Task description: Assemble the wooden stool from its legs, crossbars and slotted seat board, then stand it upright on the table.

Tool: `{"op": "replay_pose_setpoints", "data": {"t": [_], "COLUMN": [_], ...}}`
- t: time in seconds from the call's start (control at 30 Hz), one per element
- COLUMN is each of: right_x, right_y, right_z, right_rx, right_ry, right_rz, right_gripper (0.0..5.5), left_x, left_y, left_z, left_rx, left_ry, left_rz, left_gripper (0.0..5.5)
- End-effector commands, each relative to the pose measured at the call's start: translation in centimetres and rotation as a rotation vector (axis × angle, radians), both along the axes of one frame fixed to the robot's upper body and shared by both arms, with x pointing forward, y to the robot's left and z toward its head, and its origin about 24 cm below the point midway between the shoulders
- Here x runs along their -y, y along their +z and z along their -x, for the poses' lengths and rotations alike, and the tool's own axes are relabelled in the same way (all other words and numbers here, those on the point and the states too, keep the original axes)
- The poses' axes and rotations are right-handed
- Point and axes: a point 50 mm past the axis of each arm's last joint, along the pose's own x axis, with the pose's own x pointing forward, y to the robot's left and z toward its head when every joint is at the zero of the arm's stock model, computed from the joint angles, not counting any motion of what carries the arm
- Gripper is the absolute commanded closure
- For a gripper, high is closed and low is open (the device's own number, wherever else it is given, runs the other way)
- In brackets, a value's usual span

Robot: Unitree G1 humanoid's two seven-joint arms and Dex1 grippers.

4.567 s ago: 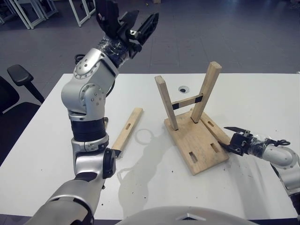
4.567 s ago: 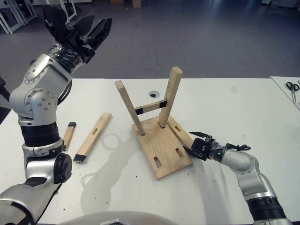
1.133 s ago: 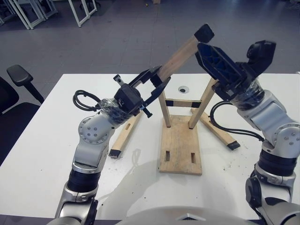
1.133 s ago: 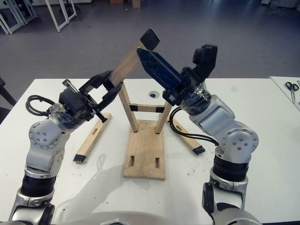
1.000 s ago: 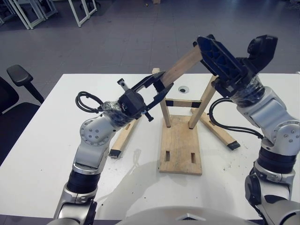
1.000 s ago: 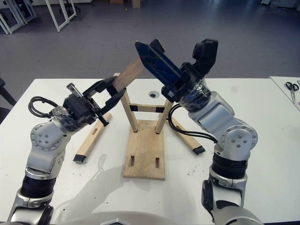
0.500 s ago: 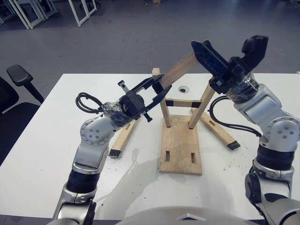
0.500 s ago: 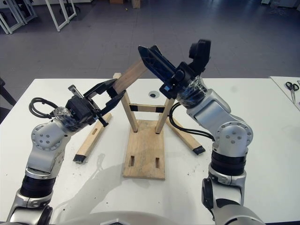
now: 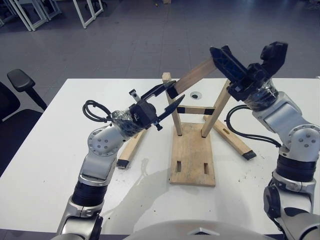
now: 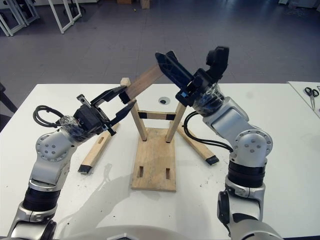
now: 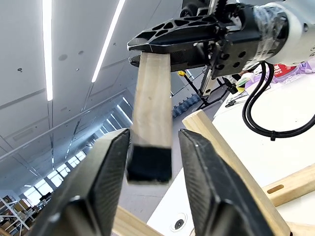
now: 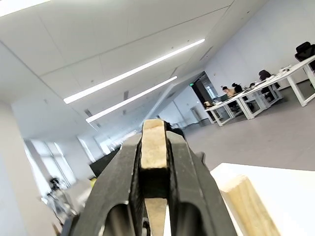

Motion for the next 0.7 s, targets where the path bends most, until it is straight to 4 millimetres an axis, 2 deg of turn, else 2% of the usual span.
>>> {"op": "replay_pose_setpoints", "data": {"t": [0.03, 0.07, 0.2, 0.3, 0.37, 0.43, 0.53, 0.7], "right_x": [1.0, 1.5, 4.4, 7.5, 9.5, 11.3, 12.6, 12.5], "right_y": [0.4, 0.3, -0.3, -2.4, -4.0, -5.5, -6.9, -8.7], "right_z": [0.2, 0.3, 1.3, 2.7, 2.8, 2.4, 1.6, -0.9], "right_rx": [-0.023, -0.025, -0.018, -0.066, -0.083, -0.110, -0.121, -0.129], "right_ry": [0.016, 0.007, -0.038, -0.074, -0.160, -0.235, -0.284, -0.375], "right_rz": [-0.013, 0.015, 0.154, 0.298, 0.384, 0.461, 0.535, 0.589], "right_gripper": [5.08, 5.08, 5.08, 5.08, 5.08, 5.08, 5.08, 5.08], "left_x": [-0.5, -1.1, -2.8, -4.2, -5.0, -4.8, -4.1, -3.5], "left_y": [-0.6, -1.1, -2.6, -5.6, -6.7, -7.4, -7.8, -8.1], "left_z": [-0.3, -0.4, -0.8, 0.0, 0.0, 0.2, 0.2, -0.5], "left_rx": [-0.001, -0.013, -0.058, -0.145, -0.147, -0.155, -0.170, -0.203], "left_ry": [0.039, 0.070, 0.179, 0.262, 0.357, 0.377, 0.374, 0.404], "left_rz": [-0.021, -0.025, -0.013, -0.037, -0.065, -0.065, -0.052, -0.072], "left_gripper": [2.86, 2.71, 2.68, 2.68, 2.68, 2.68, 2.68, 2.68]}}
